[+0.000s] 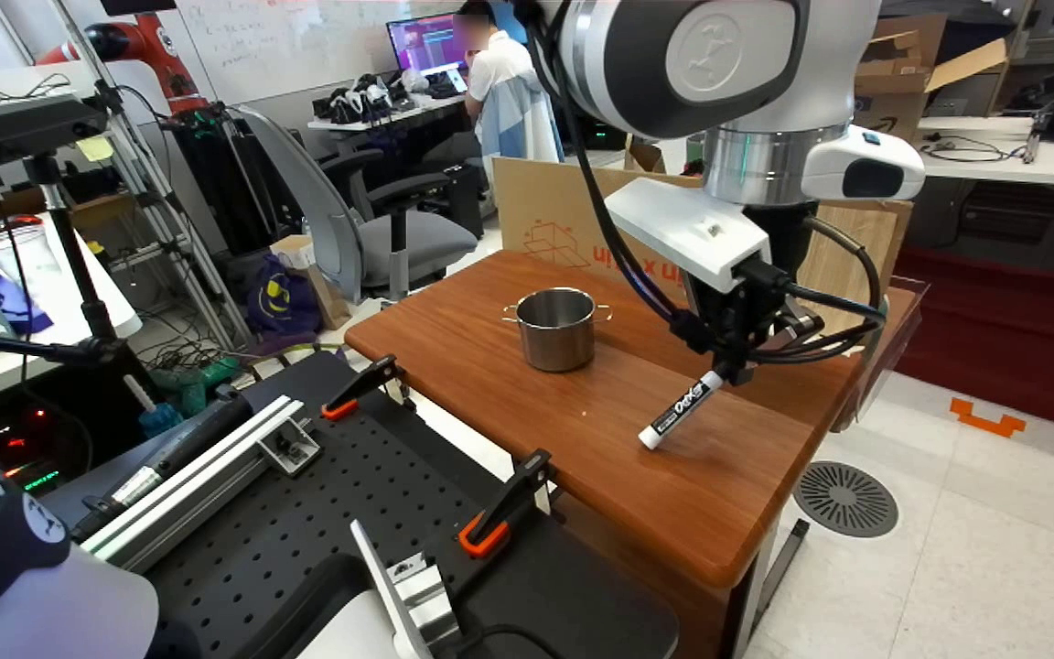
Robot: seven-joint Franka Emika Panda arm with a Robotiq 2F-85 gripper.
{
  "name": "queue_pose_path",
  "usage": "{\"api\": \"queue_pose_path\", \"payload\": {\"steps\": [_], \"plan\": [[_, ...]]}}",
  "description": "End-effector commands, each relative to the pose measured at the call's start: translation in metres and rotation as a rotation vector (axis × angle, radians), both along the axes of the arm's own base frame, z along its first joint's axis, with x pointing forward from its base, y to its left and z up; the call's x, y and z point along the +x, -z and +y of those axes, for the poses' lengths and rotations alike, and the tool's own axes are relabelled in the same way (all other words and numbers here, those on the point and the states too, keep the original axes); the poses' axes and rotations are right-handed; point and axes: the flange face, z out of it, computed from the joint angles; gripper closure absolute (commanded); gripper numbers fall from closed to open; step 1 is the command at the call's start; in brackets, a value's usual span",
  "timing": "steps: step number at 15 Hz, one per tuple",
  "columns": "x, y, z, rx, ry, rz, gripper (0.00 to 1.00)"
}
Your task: Remove the marker from the pot and put it on the table
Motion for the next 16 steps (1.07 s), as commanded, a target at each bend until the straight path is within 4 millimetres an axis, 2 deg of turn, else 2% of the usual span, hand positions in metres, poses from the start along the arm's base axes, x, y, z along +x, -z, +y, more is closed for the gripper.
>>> {"api": "queue_pose_path", "payload": {"steps": [1,7,11,14,15,16], "plan": [[0.021,0.019,-0.002,0.008,0.025,-0.003,0.95],[0.048,0.048,0.008,0.019,0.026,0.007,0.95],[0.059,0.061,0.011,0.018,0.030,0.014,0.95],[0.061,0.061,0.012,0.025,0.031,0.015,0.95],[0.061,0.061,0.012,0.028,0.033,0.017,0.56],[0.060,0.060,0.013,0.027,0.030,0.017,0.53]]}}
